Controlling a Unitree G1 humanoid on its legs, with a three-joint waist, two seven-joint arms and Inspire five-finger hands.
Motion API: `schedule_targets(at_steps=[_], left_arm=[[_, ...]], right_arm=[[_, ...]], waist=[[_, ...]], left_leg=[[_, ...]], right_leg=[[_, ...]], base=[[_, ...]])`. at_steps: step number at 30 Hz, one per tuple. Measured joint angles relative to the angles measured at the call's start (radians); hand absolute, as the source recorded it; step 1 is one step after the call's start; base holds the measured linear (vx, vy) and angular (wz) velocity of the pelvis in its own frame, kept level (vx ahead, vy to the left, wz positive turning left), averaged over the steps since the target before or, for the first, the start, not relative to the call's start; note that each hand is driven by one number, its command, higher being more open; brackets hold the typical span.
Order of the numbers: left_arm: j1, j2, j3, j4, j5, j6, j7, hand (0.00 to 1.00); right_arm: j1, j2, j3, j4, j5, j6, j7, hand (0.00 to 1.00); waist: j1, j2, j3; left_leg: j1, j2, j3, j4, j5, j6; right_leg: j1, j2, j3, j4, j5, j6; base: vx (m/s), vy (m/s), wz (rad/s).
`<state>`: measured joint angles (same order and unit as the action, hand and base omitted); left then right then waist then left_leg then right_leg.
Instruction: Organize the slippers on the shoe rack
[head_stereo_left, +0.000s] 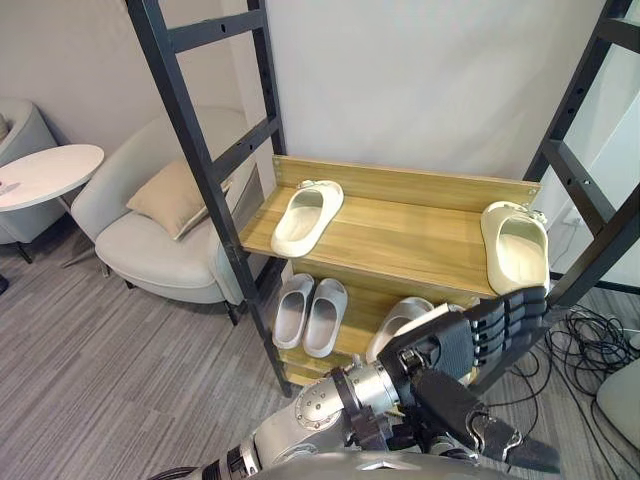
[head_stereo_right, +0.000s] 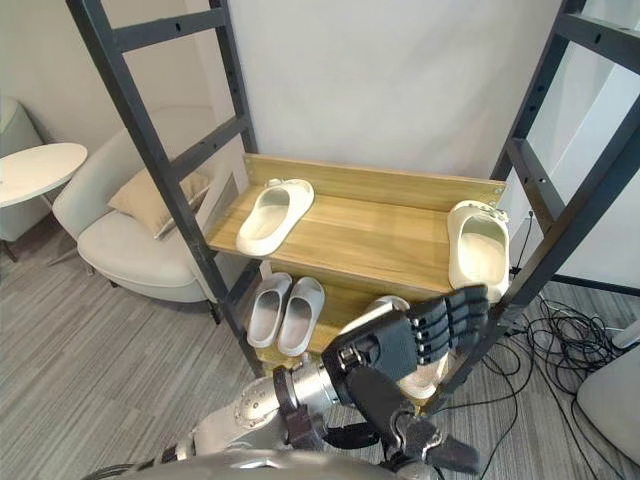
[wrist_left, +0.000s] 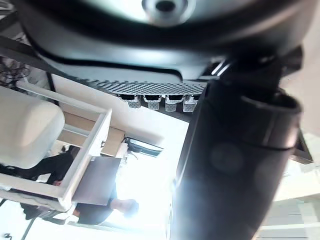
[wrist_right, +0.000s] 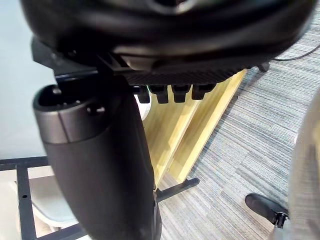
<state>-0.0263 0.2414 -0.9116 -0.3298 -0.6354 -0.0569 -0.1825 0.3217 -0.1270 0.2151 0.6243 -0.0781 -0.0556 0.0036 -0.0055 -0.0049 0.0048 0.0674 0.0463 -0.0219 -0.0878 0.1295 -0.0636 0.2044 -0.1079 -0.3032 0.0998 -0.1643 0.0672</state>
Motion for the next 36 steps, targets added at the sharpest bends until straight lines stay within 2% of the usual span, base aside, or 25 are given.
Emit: schedule_targets(at_steps=[2, 5, 6, 11, 16, 23, 33, 36], left_arm=[[0.0, -0.03, 0.04, -0.017, 0.018, -0.013, 0.033, 1.0], [-0.007, -0.062, 0.155, -0.034, 0.075, -0.054, 0.098, 1.0], [-0.007, -0.062, 0.157, -0.034, 0.076, -0.054, 0.098, 1.0], [-0.103, -0.065, 0.377, -0.034, 0.201, -0.105, 0.228, 1.0], [-0.167, -0.061, 0.482, -0.034, 0.319, -0.144, 0.304, 1.0], [-0.301, 0.041, 0.547, 0.052, 0.598, -0.154, 0.409, 1.0], [-0.42, 0.219, 0.651, 0.249, 0.907, -0.145, 0.451, 1.0], [-0.44, 0.275, 0.662, 0.286, 1.009, -0.111, 0.469, 1.0]], right_arm=[[-0.001, 0.002, -0.002, 0.004, 0.0, 0.0, -0.005, 1.0], [-0.002, 0.005, -0.011, 0.015, 0.002, -0.014, -0.006, 1.0], [-0.002, 0.005, -0.012, 0.016, 0.002, -0.014, -0.006, 1.0], [-0.03, 0.027, -0.059, 0.076, 0.026, -0.035, -0.009, 1.0], [-0.073, 0.042, -0.09, 0.14, 0.04, -0.032, -0.021, 1.0], [-0.112, 0.037, -0.117, 0.186, 0.041, -0.034, -0.031, 1.0], [-0.137, 0.025, -0.135, 0.208, 0.041, -0.041, -0.031, 1.0], [-0.141, 0.019, -0.153, 0.219, 0.041, -0.041, -0.035, 1.0]], waist=[[0.0, 0.0, 0.001], [-0.001, 0.002, 0.001], [-0.001, 0.002, 0.001], [-0.002, -0.006, 0.006], [-0.001, -0.009, 0.021], [-0.005, 0.003, 0.037], [-0.018, 0.005, 0.055], [-0.019, -0.001, 0.059]], left_leg=[[0.011, 0.0, 0.0, -0.001, -0.003, -0.001], [0.014, 0.001, -0.001, -0.005, -0.004, -0.001], [0.014, 0.001, -0.001, -0.005, -0.004, -0.001], [0.001, -0.004, -0.013, -0.003, -0.004, -0.001], [-0.006, -0.01, -0.015, 0.0, -0.005, -0.001], [-0.011, -0.011, -0.015, 0.0, -0.005, -0.001], [-0.035, -0.008, -0.011, 0.0, -0.006, -0.002], [-0.037, -0.01, 0.006, 0.0, -0.006, -0.002]], right_leg=[[0.011, 0.0, 0.0, -0.002, -0.001, 0.0], [0.014, 0.004, 0.0, -0.003, -0.002, -0.001], [0.014, 0.004, 0.0, -0.003, -0.002, -0.001], [0.015, 0.003, -0.013, -0.017, 0.0, 0.0], [0.015, 0.003, -0.017, -0.025, 0.001, 0.001], [0.01, 0.003, -0.017, -0.029, 0.001, 0.001], [-0.018, 0.005, -0.011, -0.03, 0.004, 0.001], [-0.026, 0.004, 0.005, -0.033, 0.008, 0.001]], base=[[0.0, 0.0, 0.0], [-0.02, -0.008, -0.01], [0.0, 0.0, 0.0], [0.01, -0.006, 0.06], [0.03, -0.007, 0.03], [0.0, 0.0, 0.0], [0.0, 0.0, 0.0], [0.02, 0.004, -0.15]])
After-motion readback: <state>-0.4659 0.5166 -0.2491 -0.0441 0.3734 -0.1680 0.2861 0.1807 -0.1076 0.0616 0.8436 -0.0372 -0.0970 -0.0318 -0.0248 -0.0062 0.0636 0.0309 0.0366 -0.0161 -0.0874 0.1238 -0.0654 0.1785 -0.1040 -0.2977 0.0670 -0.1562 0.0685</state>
